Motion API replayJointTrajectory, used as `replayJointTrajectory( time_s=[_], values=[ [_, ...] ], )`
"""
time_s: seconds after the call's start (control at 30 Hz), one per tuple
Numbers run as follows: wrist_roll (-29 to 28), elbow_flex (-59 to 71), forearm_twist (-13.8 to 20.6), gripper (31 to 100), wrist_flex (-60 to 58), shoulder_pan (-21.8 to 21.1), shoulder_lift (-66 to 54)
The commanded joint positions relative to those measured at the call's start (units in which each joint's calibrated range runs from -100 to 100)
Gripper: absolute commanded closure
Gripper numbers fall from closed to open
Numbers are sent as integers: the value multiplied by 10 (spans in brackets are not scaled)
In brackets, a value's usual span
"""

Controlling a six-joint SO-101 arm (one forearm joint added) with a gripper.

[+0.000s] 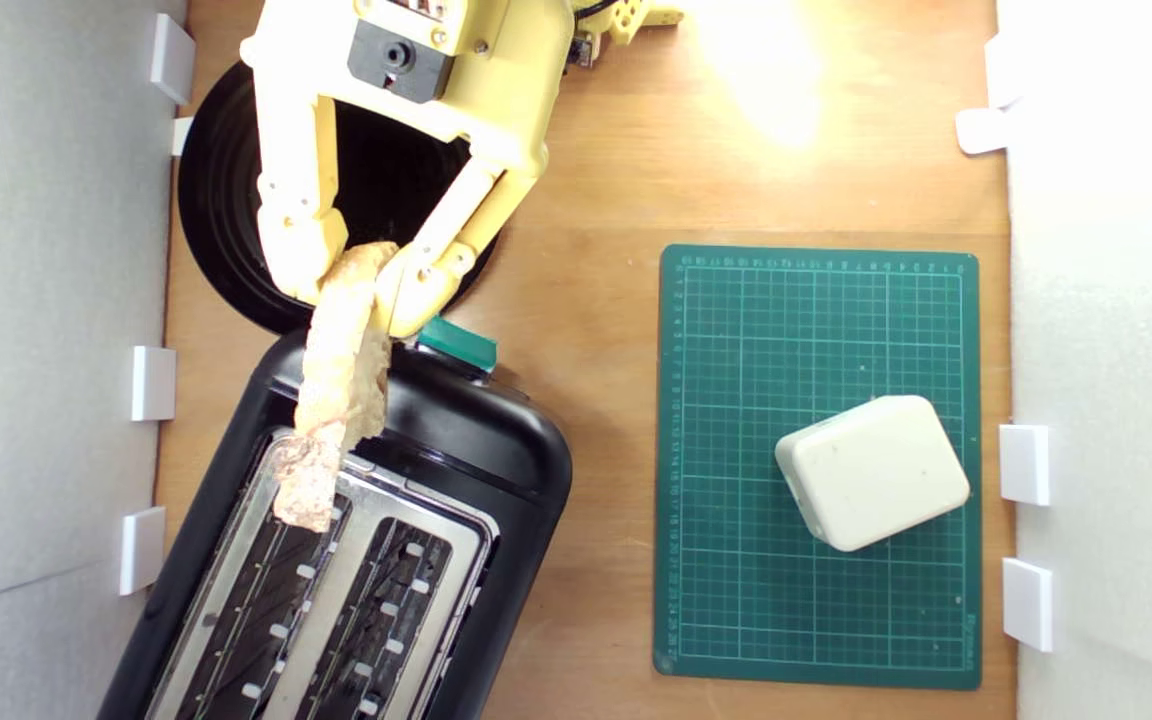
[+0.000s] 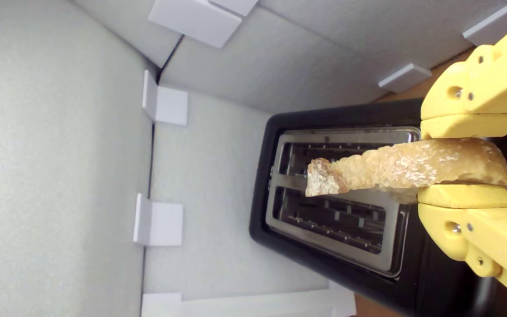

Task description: Pick bread and place in toaster

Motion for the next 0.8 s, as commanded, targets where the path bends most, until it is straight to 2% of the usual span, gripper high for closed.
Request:
replayJointTrajectory(
  time_s=[0.0,0.33,0.63,0.77],
  values=[
    [-2,-33,1,716,0,16,9],
    [-3,-33,-1,716,-1,45,32],
    [-9,-35,-1,716,-5,48,45],
    [-17,-45,-1,716,-42,48,49]
  ],
)
